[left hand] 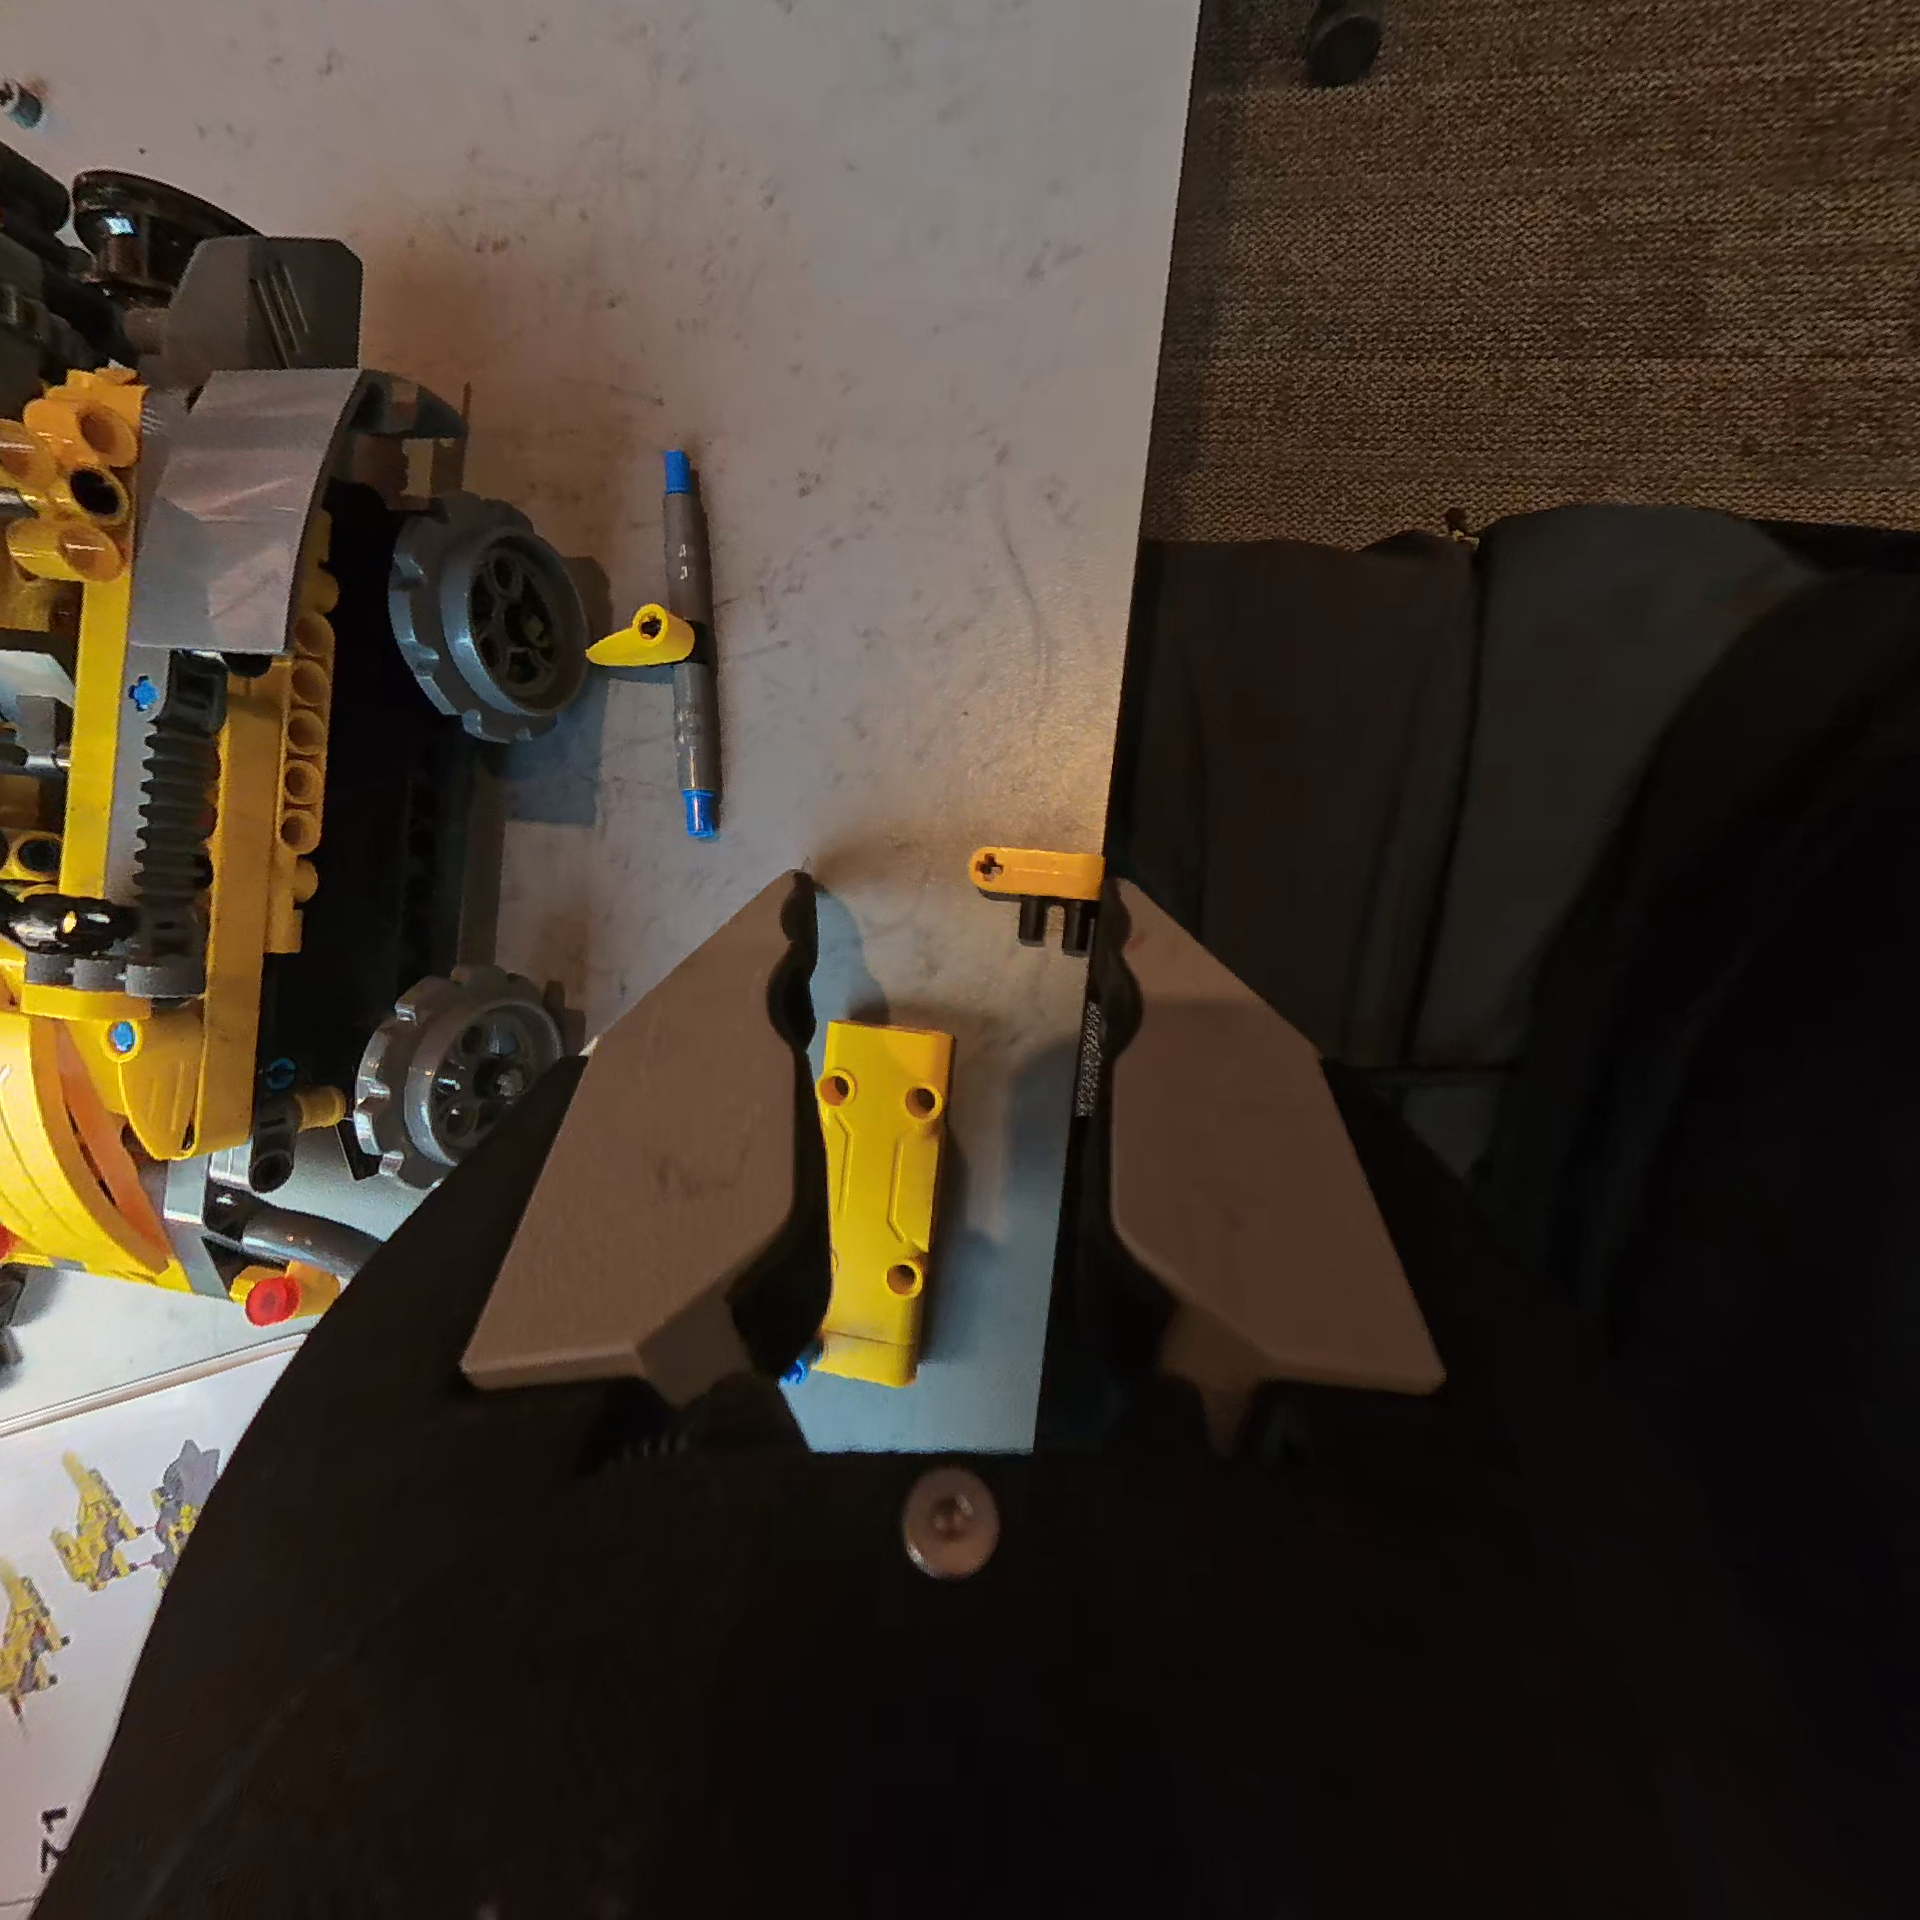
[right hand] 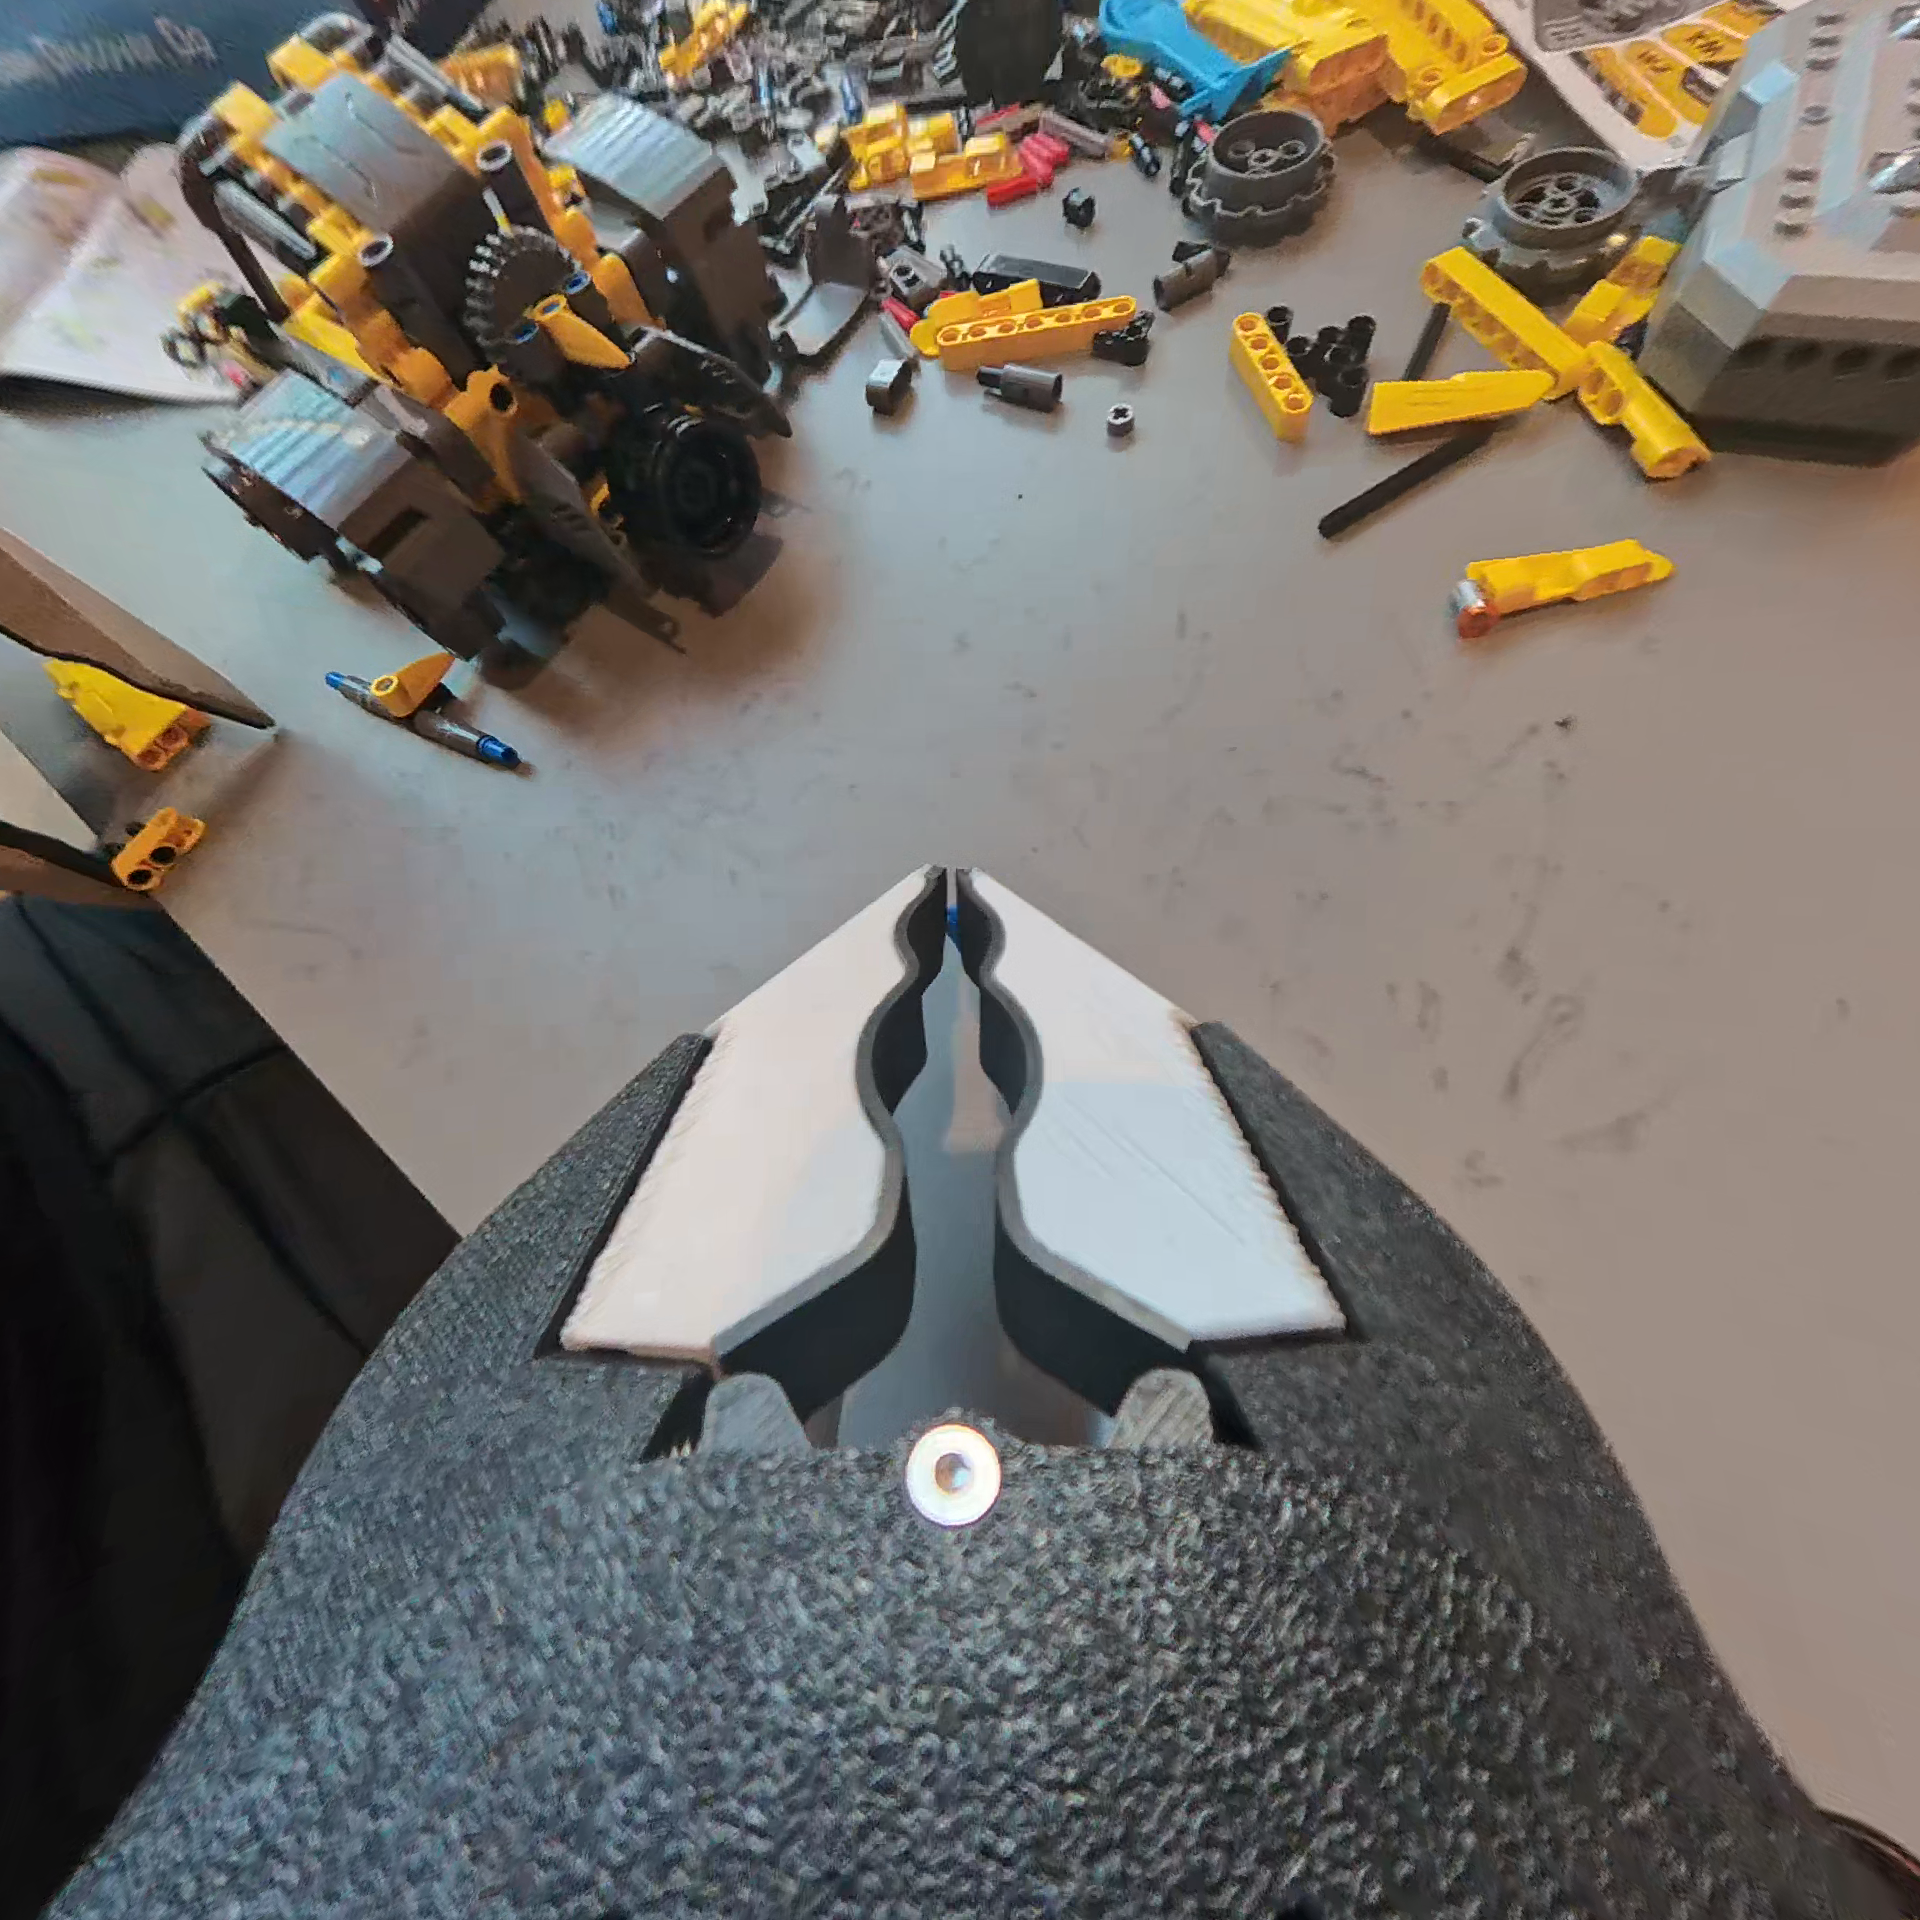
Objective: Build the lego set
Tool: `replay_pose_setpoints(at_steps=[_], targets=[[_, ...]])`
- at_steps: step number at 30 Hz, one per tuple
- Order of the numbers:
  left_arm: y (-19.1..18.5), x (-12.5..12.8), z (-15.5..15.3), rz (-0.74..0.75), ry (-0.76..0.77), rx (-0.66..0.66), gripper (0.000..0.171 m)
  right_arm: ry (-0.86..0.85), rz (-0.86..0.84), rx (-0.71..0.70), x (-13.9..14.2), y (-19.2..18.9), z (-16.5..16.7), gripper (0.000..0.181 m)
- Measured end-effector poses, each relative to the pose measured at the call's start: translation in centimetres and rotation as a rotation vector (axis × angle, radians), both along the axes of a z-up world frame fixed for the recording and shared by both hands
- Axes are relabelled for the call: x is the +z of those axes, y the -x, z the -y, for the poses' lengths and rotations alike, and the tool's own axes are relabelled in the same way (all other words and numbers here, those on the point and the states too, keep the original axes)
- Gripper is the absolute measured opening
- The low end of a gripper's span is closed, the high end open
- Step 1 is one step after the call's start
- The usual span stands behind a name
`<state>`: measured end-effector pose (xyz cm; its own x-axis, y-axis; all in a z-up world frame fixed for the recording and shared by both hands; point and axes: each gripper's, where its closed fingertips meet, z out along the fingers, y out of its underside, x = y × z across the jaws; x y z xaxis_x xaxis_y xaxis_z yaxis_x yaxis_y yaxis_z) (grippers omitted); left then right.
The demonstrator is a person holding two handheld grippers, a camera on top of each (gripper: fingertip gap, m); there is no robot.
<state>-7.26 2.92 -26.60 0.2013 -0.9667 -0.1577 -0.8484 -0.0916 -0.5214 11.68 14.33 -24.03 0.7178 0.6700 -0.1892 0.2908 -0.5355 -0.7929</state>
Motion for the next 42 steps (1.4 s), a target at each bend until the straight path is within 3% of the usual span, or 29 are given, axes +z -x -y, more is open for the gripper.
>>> replay_pose_setpoints(at_steps=[3,6,8,10,16,24,26,36,42], targets=[[0.1,-0.1,0.1,-0.002,0.013,-0.006,0.050,0.041,-0.087,-0.004,0.4,-0.6,0.0,0.000],[0.2,0.1,0.1,-0.005,0.026,-0.007,0.050,0.066,-0.046,-0.041,-0.3,-1.6,-0.2,0.002],[0.2,0.3,0.2,0.002,0.030,-0.009,0.048,0.027,-0.019,-0.035,-0.1,-1.6,-0.3,0.021],[0.1,0.3,0.2,0.003,0.036,-0.010,0.049,0.012,0.008,0.024,-0.2,-0.9,0.2,0.023],[0.1,0.2,0.1,-0.009,0.063,-0.006,0.051,0.024,0.178,0.102,-2.2,-0.1,0.6,0.018],[0.2,0.2,0.0,-0.009,0.091,-0.007,0.052,0.013,0.185,0.173,-2.3,0.7,0.1,0.019],[0.3,0.2,0.0,-0.005,0.097,-0.002,0.054,0.025,0.175,0.225,-2.3,1.0,0.4,0.008],[0.4,0.2,-0.2,0.015,0.122,0.025,0.057,0.049,0.157,0.186,-2.0,1.3,1.4,0.005],[0.4,0.2,-0.4,0.021,0.138,0.038,0.060,0.043,0.004,0.175,0.3,3.5,1.3,0.005]])
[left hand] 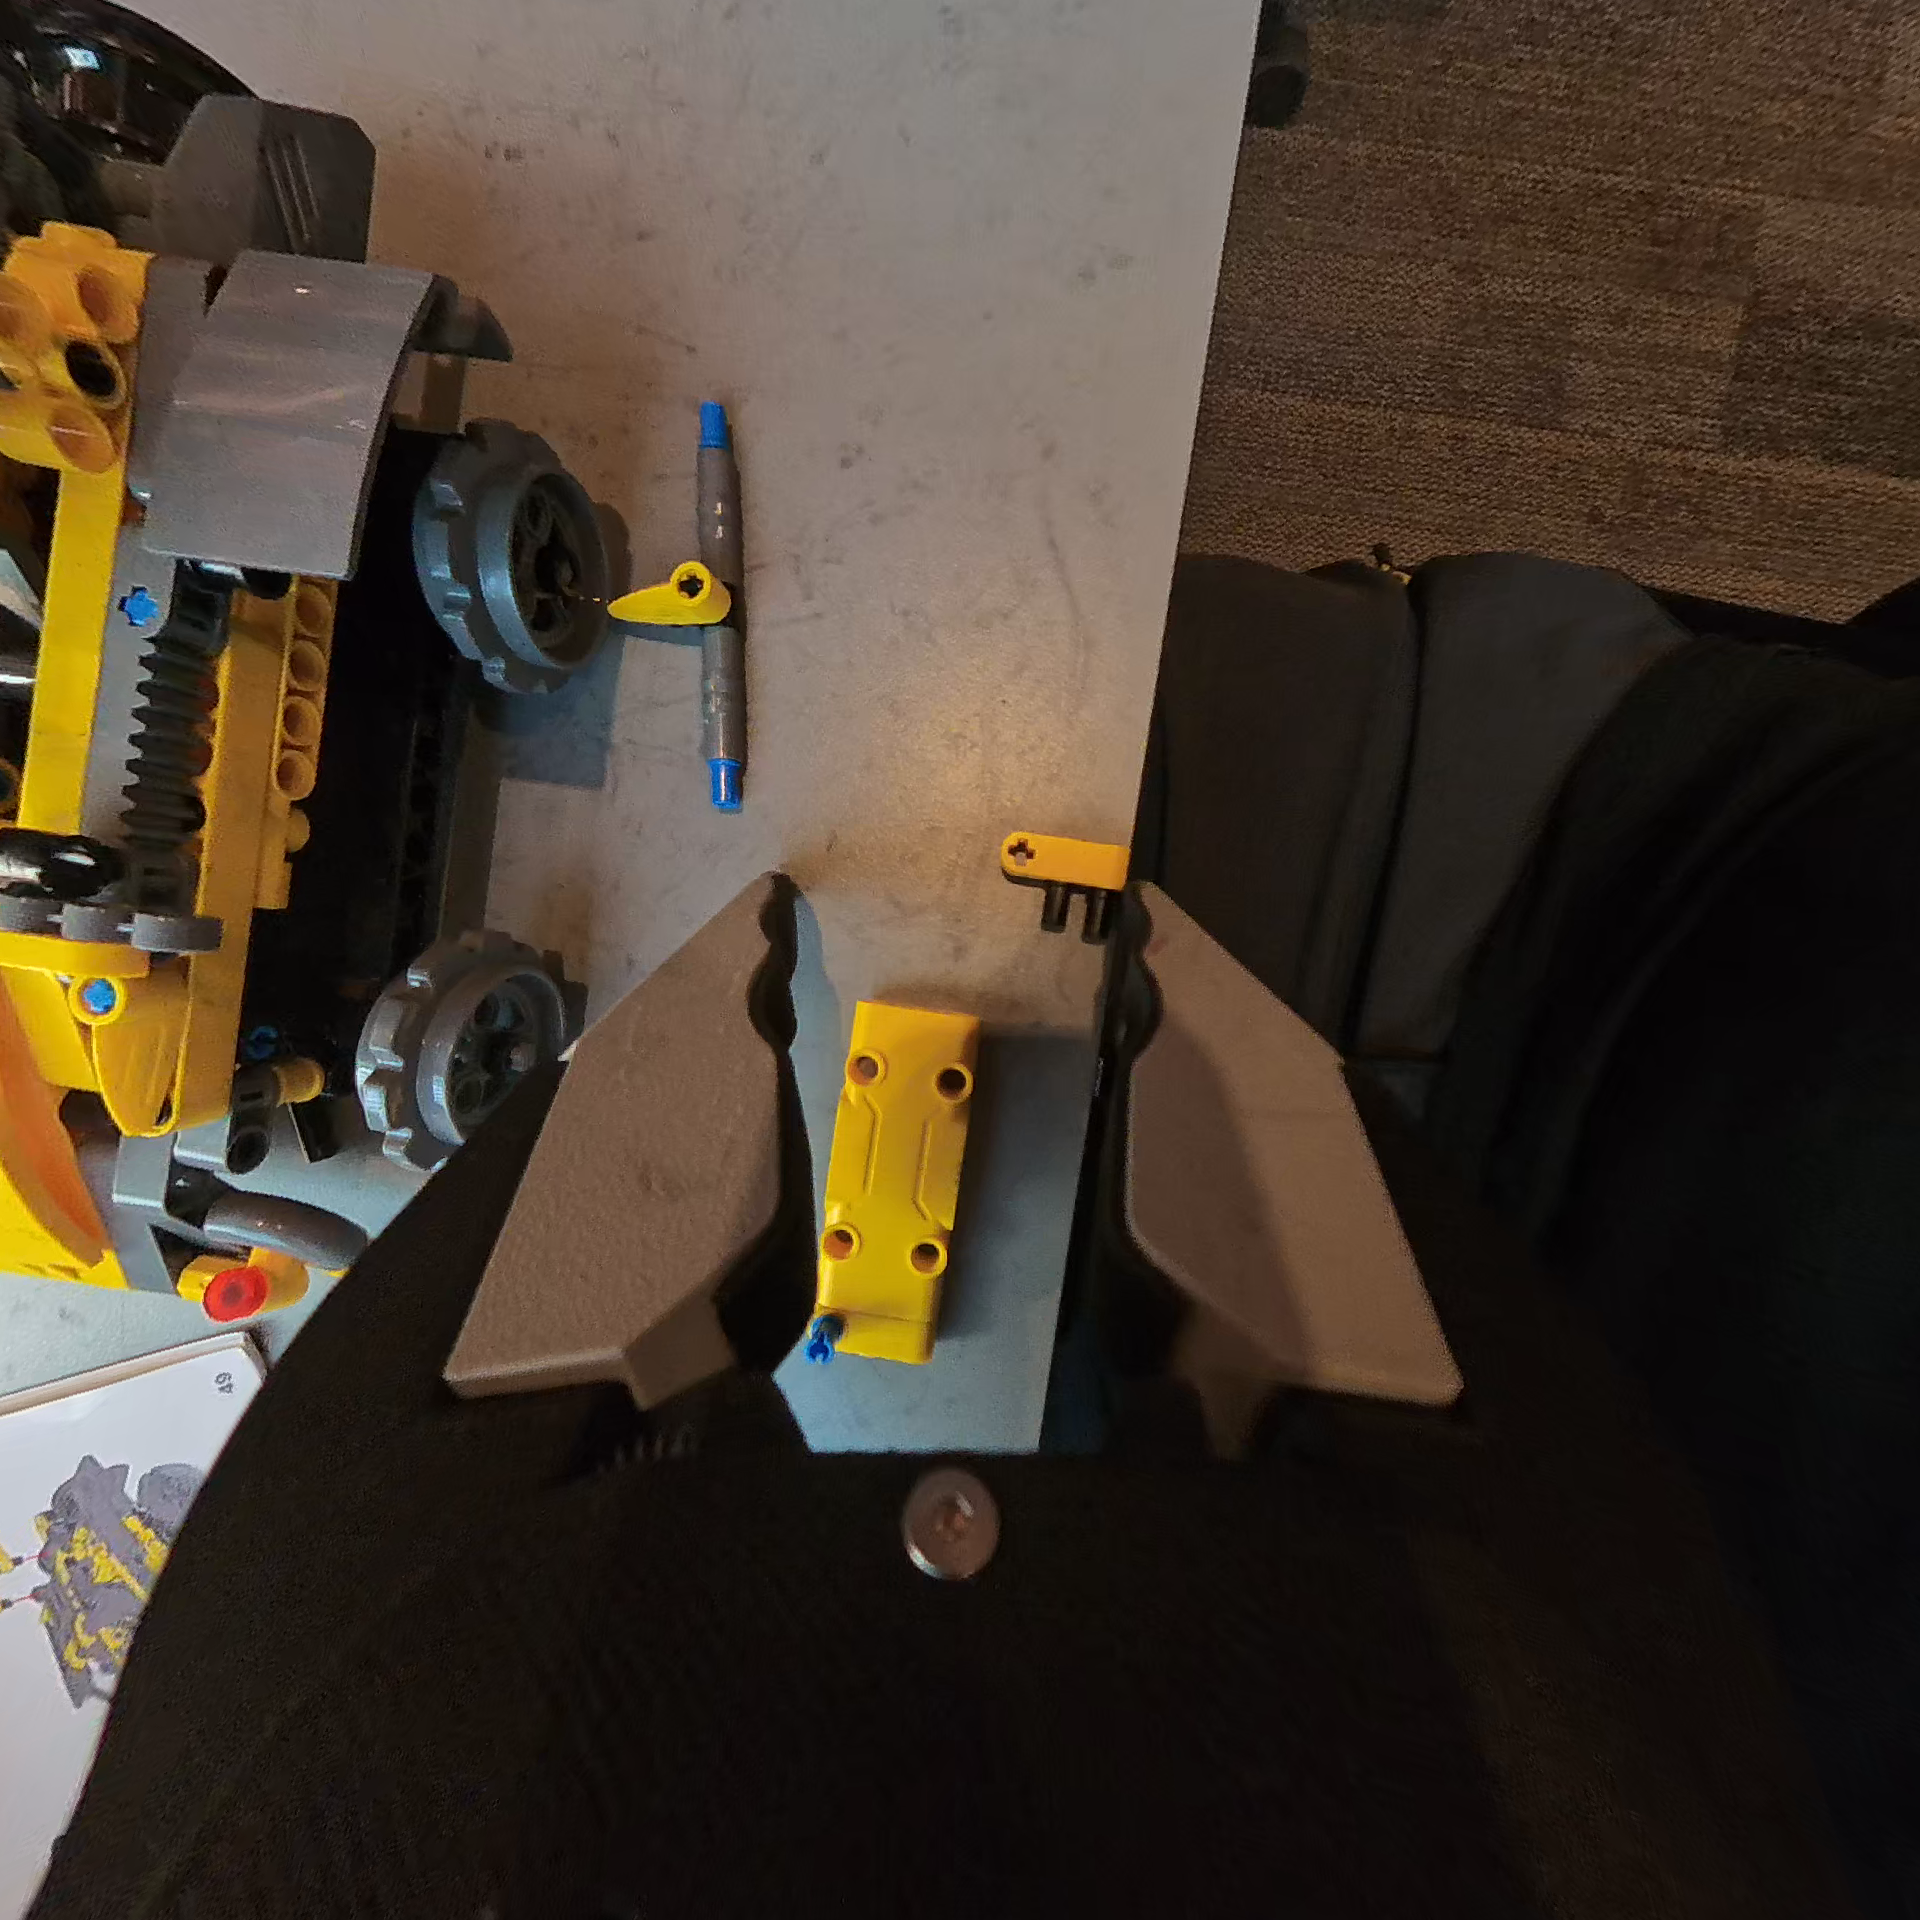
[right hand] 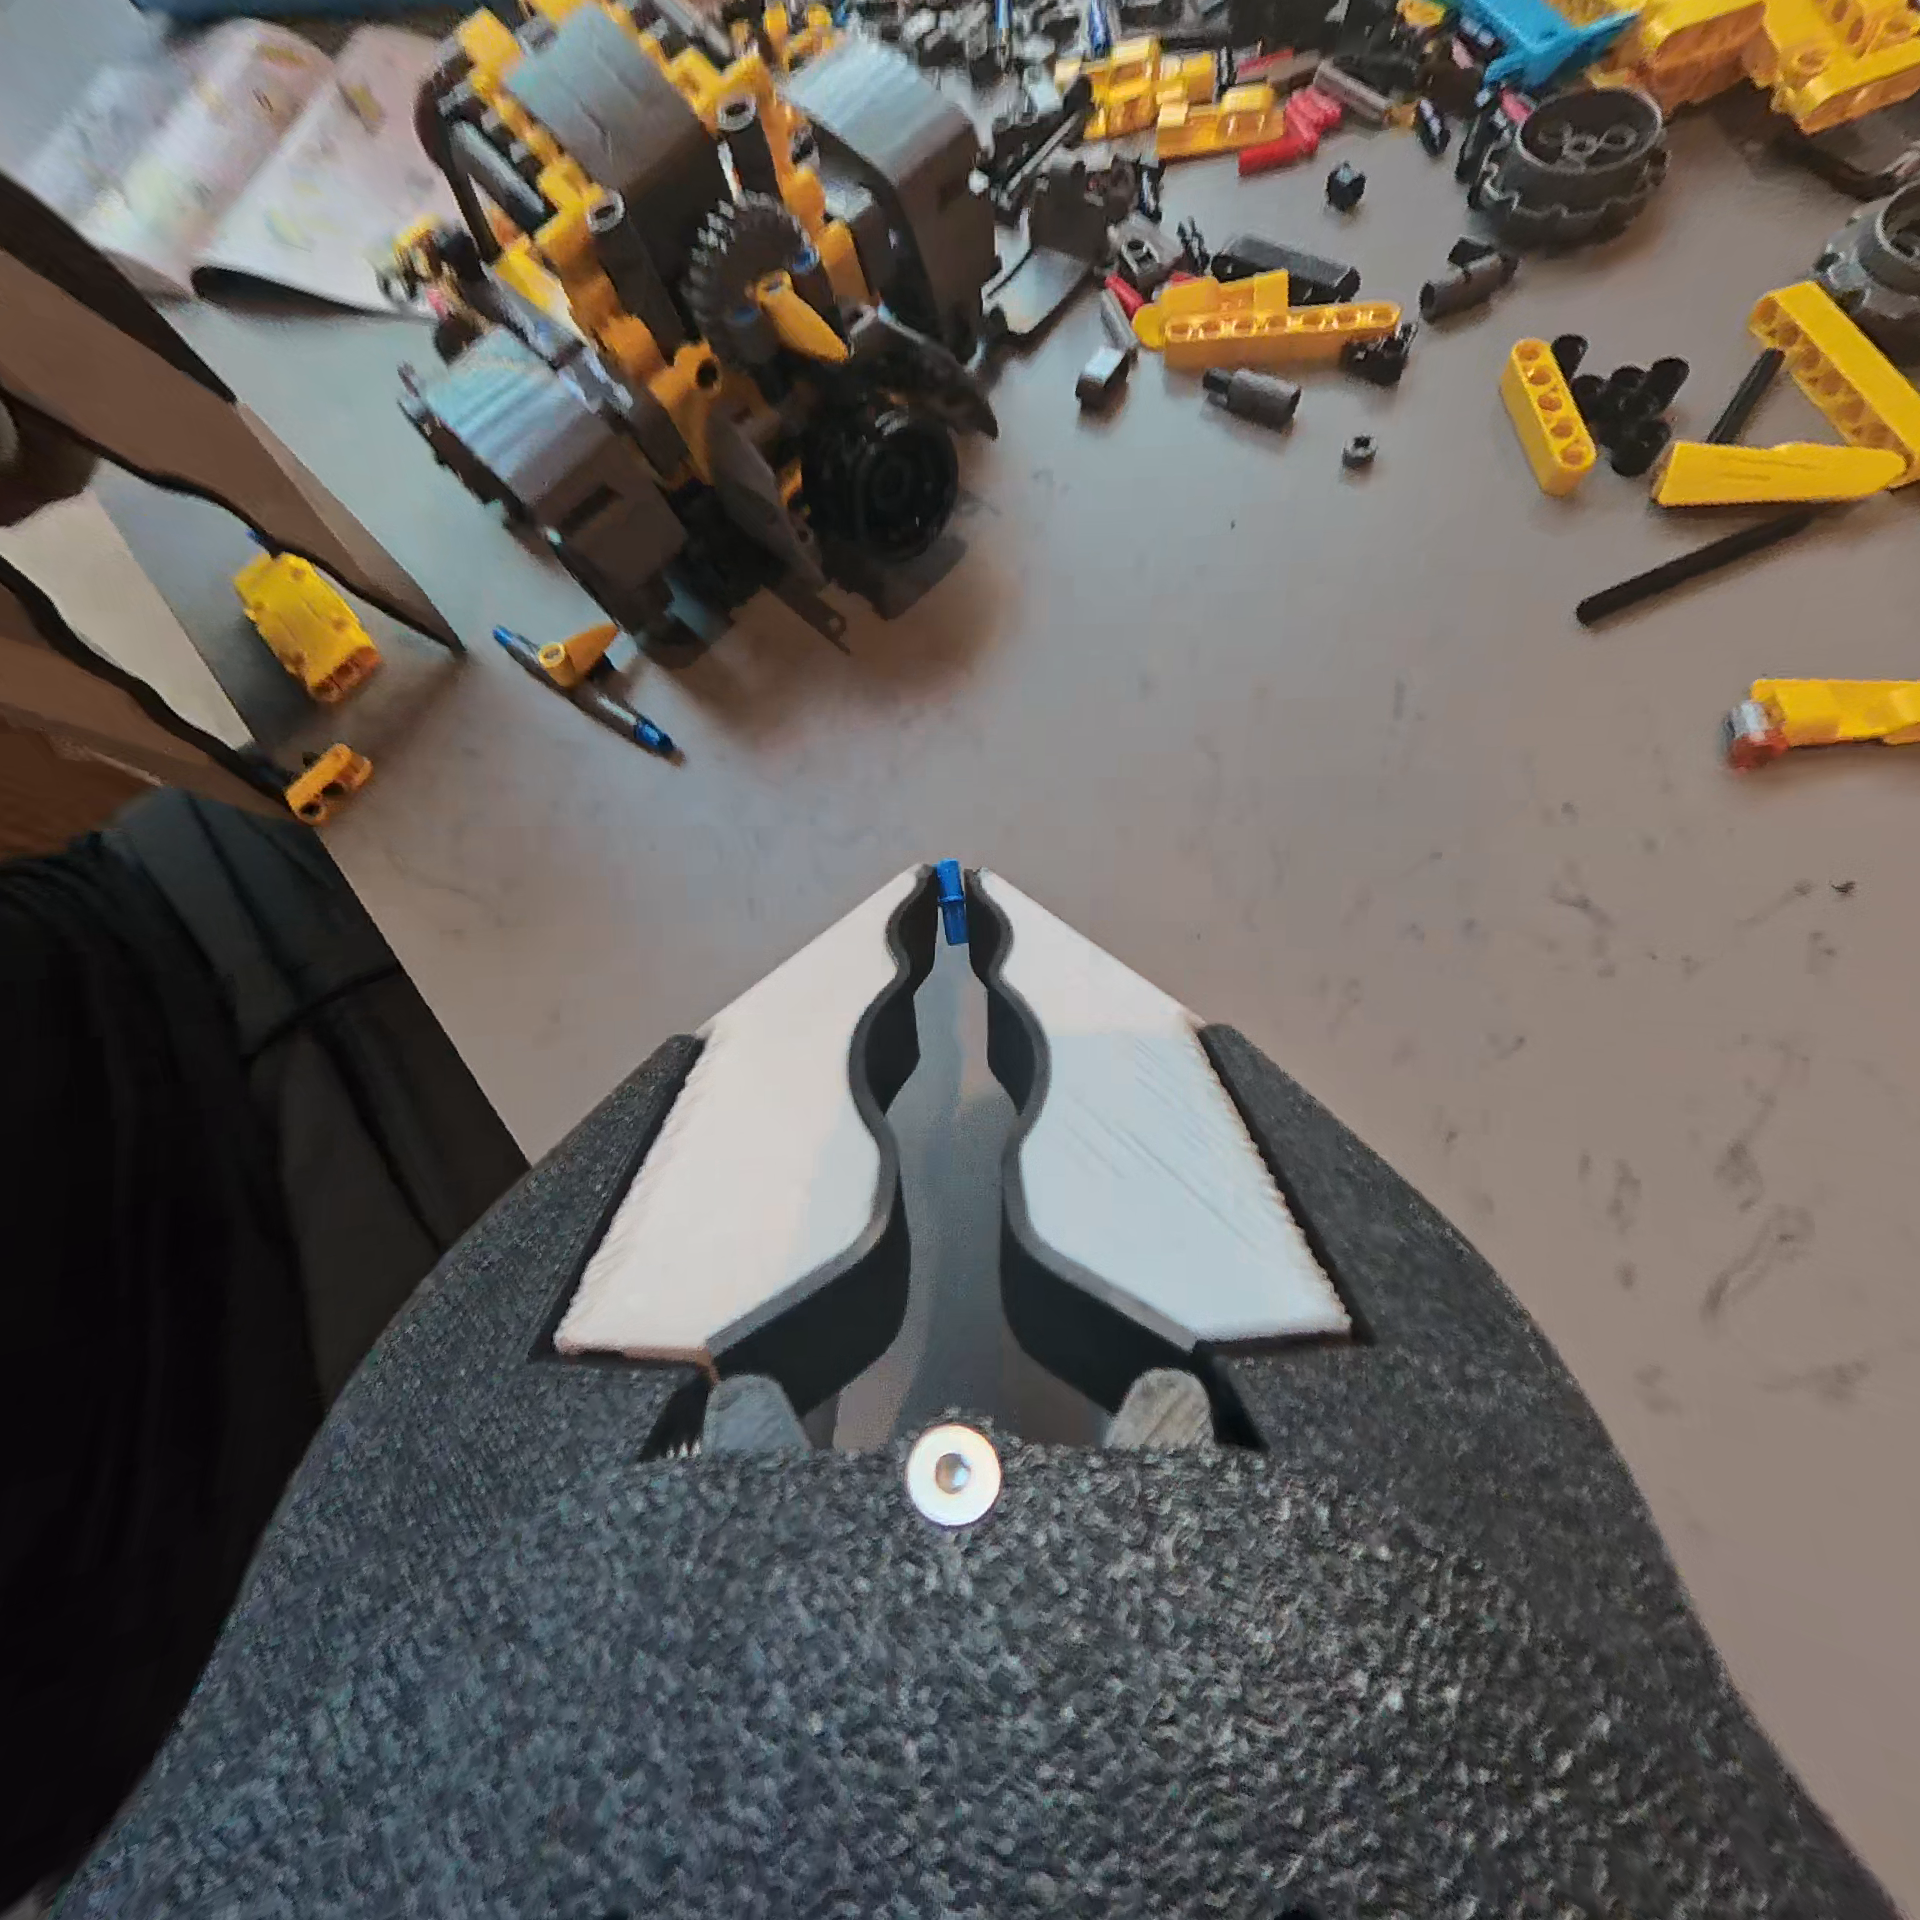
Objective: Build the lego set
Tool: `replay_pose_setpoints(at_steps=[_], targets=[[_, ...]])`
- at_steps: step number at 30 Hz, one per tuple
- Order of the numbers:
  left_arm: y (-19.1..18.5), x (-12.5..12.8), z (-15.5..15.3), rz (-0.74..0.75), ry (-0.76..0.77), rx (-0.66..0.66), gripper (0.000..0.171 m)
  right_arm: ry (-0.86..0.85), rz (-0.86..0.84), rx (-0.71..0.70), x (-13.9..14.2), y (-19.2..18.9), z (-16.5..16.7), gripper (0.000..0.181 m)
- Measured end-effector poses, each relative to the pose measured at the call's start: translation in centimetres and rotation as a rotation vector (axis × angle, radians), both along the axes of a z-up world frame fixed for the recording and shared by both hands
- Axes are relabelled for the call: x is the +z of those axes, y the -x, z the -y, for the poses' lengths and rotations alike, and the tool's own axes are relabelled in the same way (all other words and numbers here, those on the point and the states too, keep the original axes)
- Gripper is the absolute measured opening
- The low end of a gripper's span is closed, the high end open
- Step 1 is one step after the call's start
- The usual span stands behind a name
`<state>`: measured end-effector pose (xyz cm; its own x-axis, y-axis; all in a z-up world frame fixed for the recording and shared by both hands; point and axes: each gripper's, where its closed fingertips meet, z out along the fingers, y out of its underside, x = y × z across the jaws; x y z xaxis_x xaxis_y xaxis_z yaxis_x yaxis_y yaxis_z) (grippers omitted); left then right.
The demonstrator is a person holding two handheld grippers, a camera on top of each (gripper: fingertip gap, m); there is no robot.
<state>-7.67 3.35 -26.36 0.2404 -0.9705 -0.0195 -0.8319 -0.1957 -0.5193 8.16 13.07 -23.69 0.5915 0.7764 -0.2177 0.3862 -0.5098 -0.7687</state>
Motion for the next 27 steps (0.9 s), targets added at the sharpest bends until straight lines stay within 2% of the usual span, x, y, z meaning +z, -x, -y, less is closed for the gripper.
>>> replay_pose_setpoints(at_steps=[8,14,17,20,23,27], targets=[[-0.1,0.3,-0.1,0.014,-0.015,0.007,0.053,0.065,-0.248,-0.016,2.5,1.5,-1.0,0.005],[-0.1,0.7,-0.3,0.052,-0.017,0.020,0.053,0.109,-0.362,-0.023,3.0,2.2,-0.8,0.005],[0.4,1.0,-0.5,0.043,-0.045,0.030,0.053,0.136,-0.479,-0.033,4.3,2.7,-0.9,0.004],[0.6,2.9,-1.3,0.086,-0.102,0.058,0.051,0.140,-0.682,-0.025,7.2,3.5,-0.8,0.004],[-0.1,5.7,-2.2,0.208,-0.173,0.107,0.048,0.192,-0.905,-0.010,9.8,4.5,-0.5,0.004],[-0.7,8.8,-3.2,0.354,-0.259,0.171,0.040,0.256,-1.080,0.068,12.2,6.8,1.1,0.004]])
